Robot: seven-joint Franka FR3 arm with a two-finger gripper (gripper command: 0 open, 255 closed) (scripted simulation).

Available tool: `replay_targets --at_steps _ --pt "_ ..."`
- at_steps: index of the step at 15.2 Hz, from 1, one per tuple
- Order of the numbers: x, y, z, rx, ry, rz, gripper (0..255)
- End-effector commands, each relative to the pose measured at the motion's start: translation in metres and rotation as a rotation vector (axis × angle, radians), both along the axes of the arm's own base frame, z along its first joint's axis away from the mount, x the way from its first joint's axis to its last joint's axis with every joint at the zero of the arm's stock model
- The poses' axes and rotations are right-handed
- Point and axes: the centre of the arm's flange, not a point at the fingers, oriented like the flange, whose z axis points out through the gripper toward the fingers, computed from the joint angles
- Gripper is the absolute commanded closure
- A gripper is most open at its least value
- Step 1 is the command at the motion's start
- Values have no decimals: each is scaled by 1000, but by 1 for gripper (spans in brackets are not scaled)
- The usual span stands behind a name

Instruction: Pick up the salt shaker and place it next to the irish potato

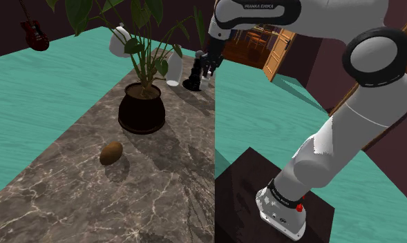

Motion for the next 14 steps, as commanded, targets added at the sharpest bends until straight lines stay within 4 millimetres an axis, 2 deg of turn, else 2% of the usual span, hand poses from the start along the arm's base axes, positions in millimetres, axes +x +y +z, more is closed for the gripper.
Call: replay_targets --at_steps 1,14 --pt "-4 23 0 0 0 -2 255" --pt "-41 191 0 0 0 -2 255"
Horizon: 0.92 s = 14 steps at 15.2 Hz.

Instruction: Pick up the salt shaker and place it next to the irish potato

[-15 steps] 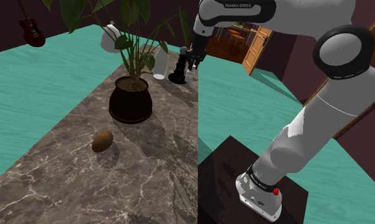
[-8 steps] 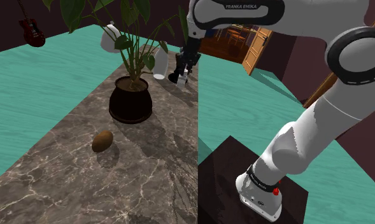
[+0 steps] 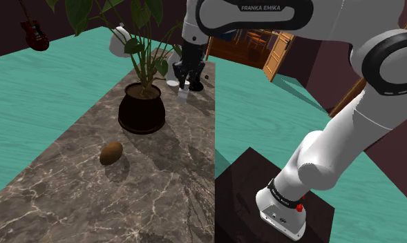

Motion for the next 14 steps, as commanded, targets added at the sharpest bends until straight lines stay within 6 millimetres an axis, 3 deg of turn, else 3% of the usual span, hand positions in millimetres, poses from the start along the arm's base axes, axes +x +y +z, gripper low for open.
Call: replay_targets --at_steps 1,14 --pt "-10 26 3 0 0 -2 255" --pt "-47 193 4 0 0 -2 255"
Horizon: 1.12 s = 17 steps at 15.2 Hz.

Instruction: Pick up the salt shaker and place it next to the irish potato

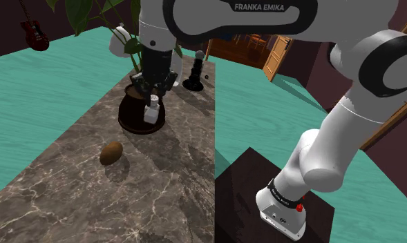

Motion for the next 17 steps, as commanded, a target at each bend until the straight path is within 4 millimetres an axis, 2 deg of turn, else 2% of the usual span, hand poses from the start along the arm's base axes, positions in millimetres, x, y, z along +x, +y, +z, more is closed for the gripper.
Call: replay_targets --at_steps 1,10,11,17 --pt "-7 25 0 0 0 -1 255" --pt "-33 141 0 0 0 -1 255" --pt "-37 162 0 0 0 -1 255" --pt "-37 162 -31 0 0 -1 255"
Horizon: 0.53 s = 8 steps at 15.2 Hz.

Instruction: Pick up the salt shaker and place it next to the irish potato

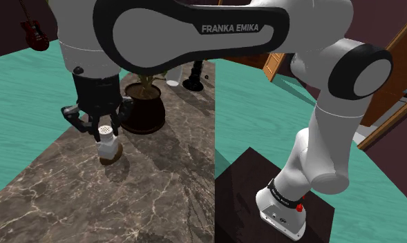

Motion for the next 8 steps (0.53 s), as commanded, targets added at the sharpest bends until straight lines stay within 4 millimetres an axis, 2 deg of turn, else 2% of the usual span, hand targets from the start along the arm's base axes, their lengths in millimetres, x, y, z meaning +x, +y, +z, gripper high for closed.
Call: replay_targets --at_steps 1,8 --pt "0 0 -11 0 0 0 255" --pt "0 0 -48 0 0 0 255"
